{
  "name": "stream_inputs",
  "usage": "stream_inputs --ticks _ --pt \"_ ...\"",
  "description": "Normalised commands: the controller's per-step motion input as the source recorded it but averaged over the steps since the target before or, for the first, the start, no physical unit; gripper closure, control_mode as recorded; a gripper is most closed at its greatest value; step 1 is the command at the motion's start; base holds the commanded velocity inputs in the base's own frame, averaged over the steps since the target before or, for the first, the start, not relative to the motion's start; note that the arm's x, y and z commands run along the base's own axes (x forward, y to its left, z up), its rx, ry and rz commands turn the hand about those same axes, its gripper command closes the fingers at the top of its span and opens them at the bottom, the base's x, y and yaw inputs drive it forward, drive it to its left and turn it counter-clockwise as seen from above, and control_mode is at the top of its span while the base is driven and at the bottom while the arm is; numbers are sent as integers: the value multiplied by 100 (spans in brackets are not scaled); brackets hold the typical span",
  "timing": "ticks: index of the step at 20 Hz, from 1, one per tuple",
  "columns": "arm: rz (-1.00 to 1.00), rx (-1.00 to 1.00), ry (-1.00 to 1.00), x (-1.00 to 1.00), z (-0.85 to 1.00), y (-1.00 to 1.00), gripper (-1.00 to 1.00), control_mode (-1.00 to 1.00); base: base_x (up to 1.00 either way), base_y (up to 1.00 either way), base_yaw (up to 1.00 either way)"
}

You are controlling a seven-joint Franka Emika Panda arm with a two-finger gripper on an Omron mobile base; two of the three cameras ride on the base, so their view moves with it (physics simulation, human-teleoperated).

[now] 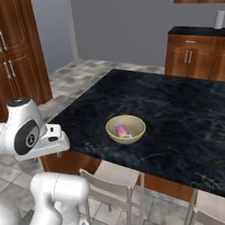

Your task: Open the fridge, grab two sodas, and place both sodas inside the bowl with ice on the dining counter.

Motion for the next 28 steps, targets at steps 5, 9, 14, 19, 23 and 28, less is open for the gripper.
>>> stream_inputs --ticks 5,9,14,19,23,28 --pt "0 0 -1 -11 -8 0 -100 100 -41 20 6" --pt "0 0 0 0 0 0 -100 100 -60 89 24" --pt "0 0 0 0 0 0 -100 100 -49 100 35" --pt "0 0 0 0 0 0 -100 100 -40 100 40" --pt "0 0 0 0 0 0 -100 100 -22 100 44" --pt "0 0 0 0 0 0 -100 100 -1 89 44"
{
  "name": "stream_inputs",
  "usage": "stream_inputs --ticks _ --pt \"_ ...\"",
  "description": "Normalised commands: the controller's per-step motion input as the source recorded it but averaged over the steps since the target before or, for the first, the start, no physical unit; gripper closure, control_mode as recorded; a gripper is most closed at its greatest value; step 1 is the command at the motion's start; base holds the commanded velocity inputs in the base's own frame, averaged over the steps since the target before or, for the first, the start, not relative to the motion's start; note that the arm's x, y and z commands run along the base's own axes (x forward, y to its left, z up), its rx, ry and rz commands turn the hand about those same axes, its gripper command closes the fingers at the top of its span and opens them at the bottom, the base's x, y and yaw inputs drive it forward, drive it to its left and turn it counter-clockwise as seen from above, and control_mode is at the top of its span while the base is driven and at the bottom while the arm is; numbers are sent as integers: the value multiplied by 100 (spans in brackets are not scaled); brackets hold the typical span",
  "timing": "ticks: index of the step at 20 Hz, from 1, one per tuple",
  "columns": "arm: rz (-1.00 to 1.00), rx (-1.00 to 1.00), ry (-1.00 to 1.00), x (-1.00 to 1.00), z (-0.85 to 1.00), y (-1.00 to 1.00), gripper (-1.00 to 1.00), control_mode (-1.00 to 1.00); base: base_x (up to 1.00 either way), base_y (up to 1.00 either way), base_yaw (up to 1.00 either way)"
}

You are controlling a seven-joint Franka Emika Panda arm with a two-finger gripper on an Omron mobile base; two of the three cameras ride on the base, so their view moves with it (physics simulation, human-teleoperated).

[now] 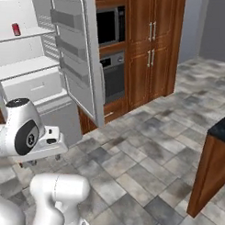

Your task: Open the fridge, grab two sodas, and place both sodas inside the bowl with ice on the dining counter.

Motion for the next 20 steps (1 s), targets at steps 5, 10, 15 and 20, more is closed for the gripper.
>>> stream_inputs --ticks 5,10,15,20 --pt "0 0 0 0 0 0 -100 100 83 41 32" --pt "0 0 0 0 0 0 -100 100 87 30 26" --pt "0 0 0 0 0 0 -100 100 82 18 32" --pt "0 0 0 0 0 0 -100 100 88 0 34"
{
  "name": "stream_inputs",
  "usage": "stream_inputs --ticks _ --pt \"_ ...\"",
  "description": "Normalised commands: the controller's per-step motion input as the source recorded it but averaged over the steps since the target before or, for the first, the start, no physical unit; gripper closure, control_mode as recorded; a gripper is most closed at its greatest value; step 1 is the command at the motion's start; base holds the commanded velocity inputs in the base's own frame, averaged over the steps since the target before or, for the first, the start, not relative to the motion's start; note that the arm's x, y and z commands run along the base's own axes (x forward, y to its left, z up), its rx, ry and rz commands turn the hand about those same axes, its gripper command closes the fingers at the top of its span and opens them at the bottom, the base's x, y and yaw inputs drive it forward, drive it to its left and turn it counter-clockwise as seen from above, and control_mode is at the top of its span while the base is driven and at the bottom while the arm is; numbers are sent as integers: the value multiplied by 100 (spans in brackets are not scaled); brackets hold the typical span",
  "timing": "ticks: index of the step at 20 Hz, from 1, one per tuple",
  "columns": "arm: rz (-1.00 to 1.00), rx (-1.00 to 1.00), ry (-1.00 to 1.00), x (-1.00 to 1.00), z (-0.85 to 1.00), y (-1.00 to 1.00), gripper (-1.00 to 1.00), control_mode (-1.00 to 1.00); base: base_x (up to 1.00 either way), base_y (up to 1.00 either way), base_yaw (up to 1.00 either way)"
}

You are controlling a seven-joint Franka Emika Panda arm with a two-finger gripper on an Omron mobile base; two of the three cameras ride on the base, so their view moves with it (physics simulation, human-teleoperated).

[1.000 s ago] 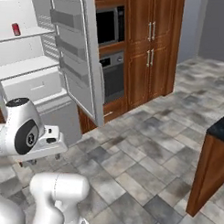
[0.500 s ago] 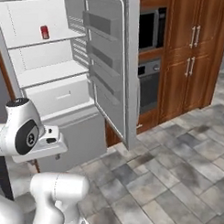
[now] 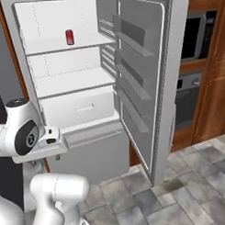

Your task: Open the fridge, grab two sodas, and place both sodas inside the bowl with ice on the dining counter.

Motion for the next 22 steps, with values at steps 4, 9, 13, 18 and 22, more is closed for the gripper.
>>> stream_inputs --ticks 4,9,13,18,22 --pt "0 0 0 0 0 0 -100 100 91 0 33" --pt "0 0 0 0 0 0 -100 100 87 -1 31" --pt "0 0 0 0 0 0 -100 100 75 -22 27" --pt "0 0 0 0 0 0 -100 100 61 -40 18" --pt "0 0 0 0 0 0 -100 100 43 -34 7"
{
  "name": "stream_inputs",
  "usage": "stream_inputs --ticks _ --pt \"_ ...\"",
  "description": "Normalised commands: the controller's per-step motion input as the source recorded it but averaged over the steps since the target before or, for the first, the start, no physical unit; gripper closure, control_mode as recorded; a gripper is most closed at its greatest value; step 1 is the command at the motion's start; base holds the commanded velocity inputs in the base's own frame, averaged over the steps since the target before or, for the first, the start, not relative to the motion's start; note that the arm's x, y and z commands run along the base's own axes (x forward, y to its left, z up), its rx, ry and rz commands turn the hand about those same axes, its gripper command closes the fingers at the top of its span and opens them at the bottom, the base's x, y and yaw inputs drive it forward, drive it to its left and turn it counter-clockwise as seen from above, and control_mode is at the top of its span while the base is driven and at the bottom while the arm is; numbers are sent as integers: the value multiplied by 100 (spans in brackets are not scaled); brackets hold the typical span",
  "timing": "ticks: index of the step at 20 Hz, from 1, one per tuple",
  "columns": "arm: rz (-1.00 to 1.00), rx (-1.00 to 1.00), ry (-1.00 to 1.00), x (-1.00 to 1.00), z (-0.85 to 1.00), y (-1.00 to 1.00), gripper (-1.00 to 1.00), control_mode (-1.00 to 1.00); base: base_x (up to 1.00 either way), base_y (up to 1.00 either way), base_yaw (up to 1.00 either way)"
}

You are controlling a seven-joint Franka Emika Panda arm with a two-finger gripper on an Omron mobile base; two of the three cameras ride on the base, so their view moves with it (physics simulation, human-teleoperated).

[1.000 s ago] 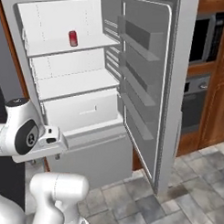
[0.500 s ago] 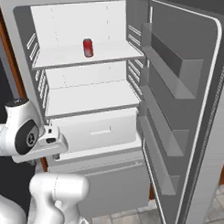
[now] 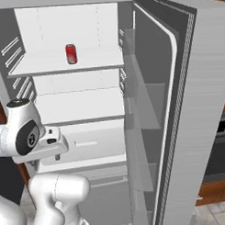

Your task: Open the fridge, grab two sodas, and place both sodas inside the bowl with ice on the dining counter.

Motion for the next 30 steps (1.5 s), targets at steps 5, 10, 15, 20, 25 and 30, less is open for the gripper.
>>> stream_inputs --ticks 5,10,15,20,25,30 --pt "0 1 0 27 -1 0 -100 -100 6 0 0" --pt "0 4 -20 41 39 27 -100 -100 0 0 0" --pt "0 4 -35 28 81 24 -100 -100 0 0 0" --pt "2 6 -39 18 79 13 -100 -100 0 0 0" --pt "10 16 -46 17 50 6 -100 -100 0 0 0" --pt "8 11 -37 12 44 4 -100 -100 0 0 0"
